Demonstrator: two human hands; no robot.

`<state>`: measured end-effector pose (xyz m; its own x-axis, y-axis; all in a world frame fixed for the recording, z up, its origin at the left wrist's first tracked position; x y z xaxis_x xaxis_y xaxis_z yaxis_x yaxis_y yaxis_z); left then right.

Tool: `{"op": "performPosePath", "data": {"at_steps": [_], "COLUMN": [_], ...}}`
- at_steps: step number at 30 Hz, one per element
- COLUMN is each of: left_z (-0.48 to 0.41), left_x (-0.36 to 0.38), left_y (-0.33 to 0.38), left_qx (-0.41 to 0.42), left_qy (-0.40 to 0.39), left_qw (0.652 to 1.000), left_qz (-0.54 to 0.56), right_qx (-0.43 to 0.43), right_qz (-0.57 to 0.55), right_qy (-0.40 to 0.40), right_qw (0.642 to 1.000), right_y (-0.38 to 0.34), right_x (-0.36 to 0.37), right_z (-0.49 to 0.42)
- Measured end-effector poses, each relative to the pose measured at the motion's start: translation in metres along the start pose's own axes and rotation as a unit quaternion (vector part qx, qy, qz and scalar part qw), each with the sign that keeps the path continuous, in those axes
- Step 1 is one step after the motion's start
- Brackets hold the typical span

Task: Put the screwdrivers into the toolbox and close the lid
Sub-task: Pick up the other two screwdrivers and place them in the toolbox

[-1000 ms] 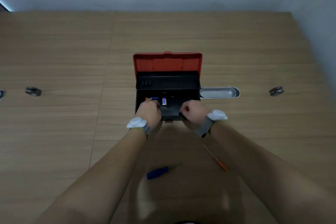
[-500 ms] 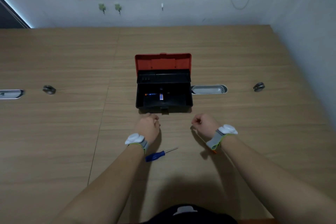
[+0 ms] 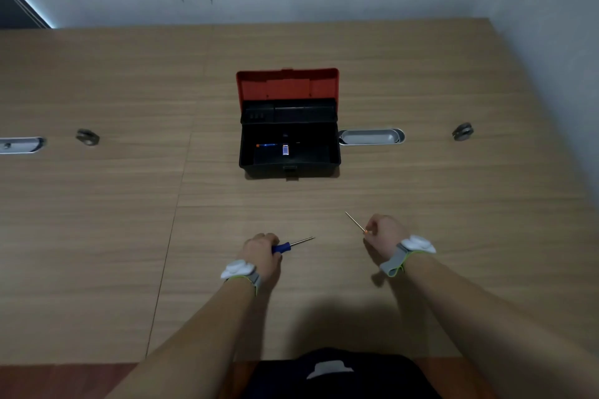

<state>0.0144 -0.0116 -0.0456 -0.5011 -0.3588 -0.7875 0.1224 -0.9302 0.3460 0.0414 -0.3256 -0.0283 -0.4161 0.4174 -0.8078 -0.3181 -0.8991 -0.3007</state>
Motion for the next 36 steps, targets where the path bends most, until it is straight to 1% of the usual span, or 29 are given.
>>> {"op": "performPosePath", "data": {"at_steps": [3,11,15,21,25,32,36], "left_z": [0.003,-0.002,-0.006,-0.011,-0.013,-0.013,-0.016], "left_x": [0.005,0.01,0.01,0.015,0.013,0.003,-0.019], "left_y": [-0.001,-0.004,-0.006,-0.005,-0.006,0.001,0.005], "left_qx": [-0.012,-0.027,-0.033,-0.024,-0.028,-0.01,0.008], "left_qy": [0.009,0.02,0.018,0.012,0.016,0.018,0.033], "left_qw": [1.0,0.999,0.999,1.0,0.999,1.0,0.999], "left_qz": [0.001,-0.012,-0.007,-0.008,-0.009,-0.022,-0.018], "right_qx": [0.017,0.03,0.021,0.028,0.018,0.025,0.016], "right_qz": [0.002,0.008,0.009,0.013,0.021,0.004,-0.019], "right_qy": [0.017,0.012,-0.004,0.005,-0.002,0.015,0.057], "right_qw": [1.0,0.999,1.0,0.999,1.0,1.0,0.998], "right_y": [0.006,0.01,0.011,0.013,0.013,0.01,-0.006], "right_x": [0.003,0.015,0.02,0.019,0.019,0.01,-0.009], "right_z": [-0.002,-0.01,-0.014,-0.017,-0.018,-0.009,-0.002]}}
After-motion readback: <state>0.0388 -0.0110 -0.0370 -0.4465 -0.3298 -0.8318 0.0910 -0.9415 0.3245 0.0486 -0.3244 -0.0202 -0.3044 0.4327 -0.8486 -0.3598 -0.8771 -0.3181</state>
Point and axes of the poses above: each hand's wrist, its own z-axis away from the middle knuckle, its own x-axis out of the palm, y = z × x, the point moved 6 cm from there along -z, towards the middle knuckle, and after that the axes turned 1 degree about -y, right-handed, at the moved point
